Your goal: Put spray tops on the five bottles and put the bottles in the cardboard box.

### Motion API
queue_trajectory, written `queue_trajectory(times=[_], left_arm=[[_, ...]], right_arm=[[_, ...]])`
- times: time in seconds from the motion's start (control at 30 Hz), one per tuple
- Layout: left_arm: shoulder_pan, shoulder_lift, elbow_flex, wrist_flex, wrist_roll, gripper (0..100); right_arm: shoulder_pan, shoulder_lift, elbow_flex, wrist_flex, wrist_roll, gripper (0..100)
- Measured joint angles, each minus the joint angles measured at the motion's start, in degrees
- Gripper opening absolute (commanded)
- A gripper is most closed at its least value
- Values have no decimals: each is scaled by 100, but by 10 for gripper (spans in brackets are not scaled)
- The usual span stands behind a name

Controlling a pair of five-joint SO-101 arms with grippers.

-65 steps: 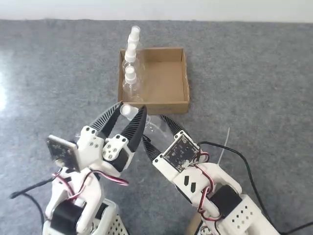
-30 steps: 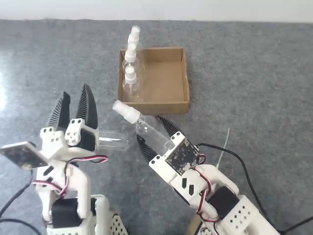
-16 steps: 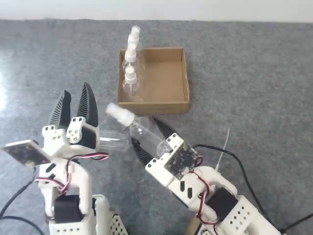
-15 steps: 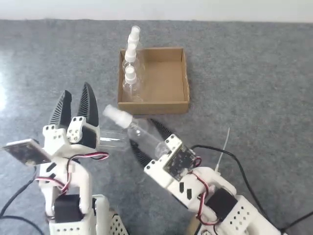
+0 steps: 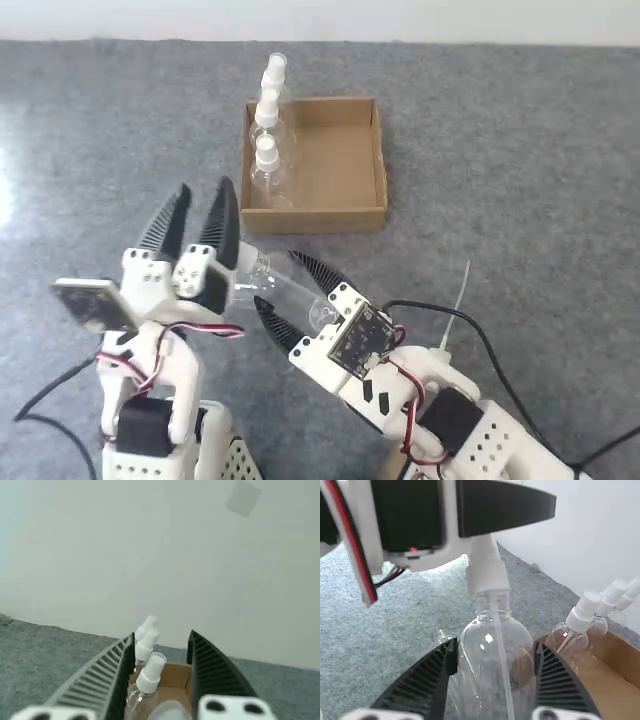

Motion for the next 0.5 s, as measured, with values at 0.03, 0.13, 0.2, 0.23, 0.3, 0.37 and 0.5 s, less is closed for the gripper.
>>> queue_trajectory(times=[0.03, 0.13, 0.2, 0.23, 0.3, 0.37, 0.5], left_arm=[[88, 0, 0, 35, -70, 129], [299, 9, 0, 123, -229, 130], [457, 9, 0, 123, -308, 130], [536, 0, 0, 123, -316, 130], [659, 0, 0, 123, -457, 130], [712, 0, 0, 123, -484, 130], [774, 0, -18, 264, -492, 130]], right_arm=[[0, 0, 0, 0, 0, 165], [0, 0, 0, 0, 0, 165], [0, 0, 0, 0, 0, 165], [0, 0, 0, 0, -9, 165], [9, 0, 0, 0, -9, 165], [9, 0, 0, 0, -9, 165], [26, 0, 0, 0, -9, 165]])
